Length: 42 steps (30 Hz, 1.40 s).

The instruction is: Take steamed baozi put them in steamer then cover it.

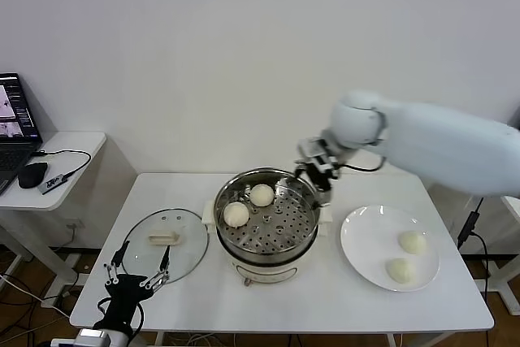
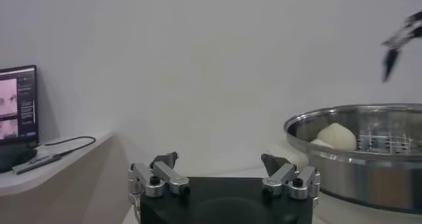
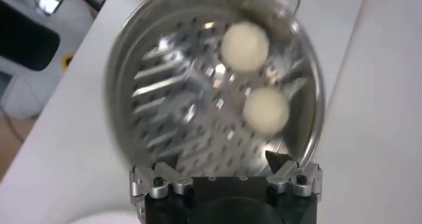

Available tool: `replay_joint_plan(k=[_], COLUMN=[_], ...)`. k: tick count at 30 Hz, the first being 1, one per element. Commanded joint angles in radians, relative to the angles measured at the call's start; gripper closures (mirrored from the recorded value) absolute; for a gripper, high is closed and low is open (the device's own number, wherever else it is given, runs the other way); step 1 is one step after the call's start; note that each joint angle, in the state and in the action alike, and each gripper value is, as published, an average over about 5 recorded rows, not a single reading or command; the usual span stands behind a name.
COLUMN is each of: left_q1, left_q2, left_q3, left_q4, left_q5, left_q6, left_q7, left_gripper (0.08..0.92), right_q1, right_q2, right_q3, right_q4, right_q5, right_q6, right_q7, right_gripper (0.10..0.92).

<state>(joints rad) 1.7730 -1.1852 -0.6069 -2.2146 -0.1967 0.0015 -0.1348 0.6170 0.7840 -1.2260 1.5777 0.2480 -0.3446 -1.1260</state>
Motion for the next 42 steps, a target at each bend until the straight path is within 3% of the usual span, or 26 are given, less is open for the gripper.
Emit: replay_joint_plan(k=[1, 10, 23, 42], left_q1=[0.002, 0.007, 0.024, 0.028], left_q2=[0.004, 0.011, -0.005, -0.013], left_q3=[0.001, -0.013, -0.012, -0.015], left_q4=[-0.003, -0.007, -0.006, 0.006], left_q5=[0.003, 0.003, 0.015, 0.018], left_q6=[0.003, 0.009, 0.007, 0.006], left_q7=[-0.001, -0.004, -0.003, -0.002], left_gripper=[0.177, 0.177, 0.177, 0.177], right_q1=[-0.13, -0.509, -0.915, -0.977], right_q2=[-0.38, -0.52, -0.46, -0.354], right_q3=[0.094, 0.337, 0.635, 0.669], right_q4=[0.132, 0.125, 0.038, -0.064], right_q5=[-0.126, -0.312, -0.444, -0.492], right_q6=[0.07, 0.14, 0.141, 0.119], right_q7=[-0.044, -0.018, 0.041, 0.061], right_gripper=[0.203, 0.203, 0.203, 0.203])
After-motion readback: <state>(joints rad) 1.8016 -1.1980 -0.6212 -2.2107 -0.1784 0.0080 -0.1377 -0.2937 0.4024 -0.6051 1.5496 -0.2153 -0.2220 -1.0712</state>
